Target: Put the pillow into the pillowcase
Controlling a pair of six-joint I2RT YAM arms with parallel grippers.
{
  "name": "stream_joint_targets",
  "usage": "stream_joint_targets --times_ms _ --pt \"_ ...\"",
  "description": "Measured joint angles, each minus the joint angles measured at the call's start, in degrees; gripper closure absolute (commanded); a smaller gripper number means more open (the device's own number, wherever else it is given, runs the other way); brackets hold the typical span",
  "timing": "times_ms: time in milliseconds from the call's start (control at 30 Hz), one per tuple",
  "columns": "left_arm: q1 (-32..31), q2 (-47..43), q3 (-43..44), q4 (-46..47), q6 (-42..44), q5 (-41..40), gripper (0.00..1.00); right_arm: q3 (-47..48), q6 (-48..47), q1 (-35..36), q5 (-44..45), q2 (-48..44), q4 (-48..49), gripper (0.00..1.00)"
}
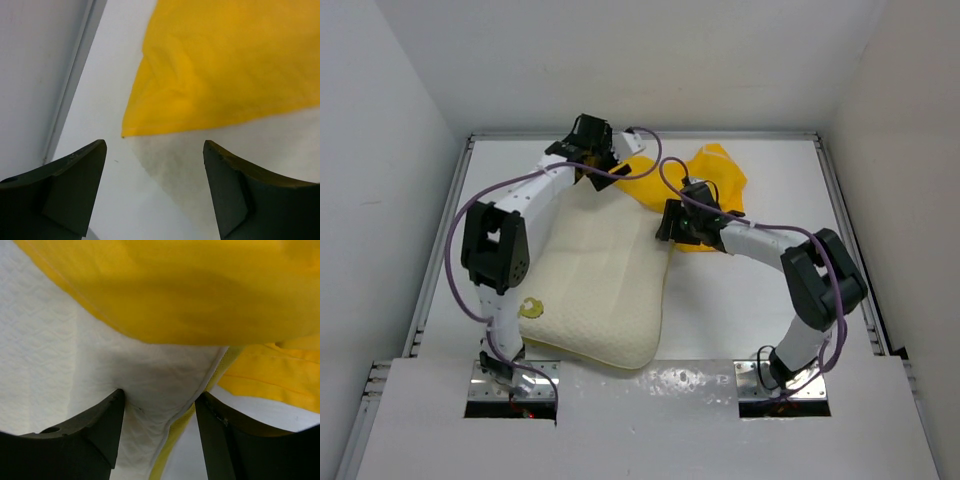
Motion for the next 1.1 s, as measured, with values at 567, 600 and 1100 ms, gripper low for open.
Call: stream_joint_targets --times_ms 567,600,1100 --pt "-5.18 -0.55 -11.30 14.75 10.99 -4.66 0.35 3.37 -0.09 -1.64 -2.03 2.97 -2.56 0.41" --pt "-5.18 0.00 -11.30 15.65 10.71 -5.05 0.36 3.23 -0.09 -1.64 -2.03 2.97 -2.38 0.41" --pt "-4.85 2.51 -11.54 18.36 4.28 -6.45 1.00 1.81 6.93 -5.95 -6.69 4.55 2.80 1.00"
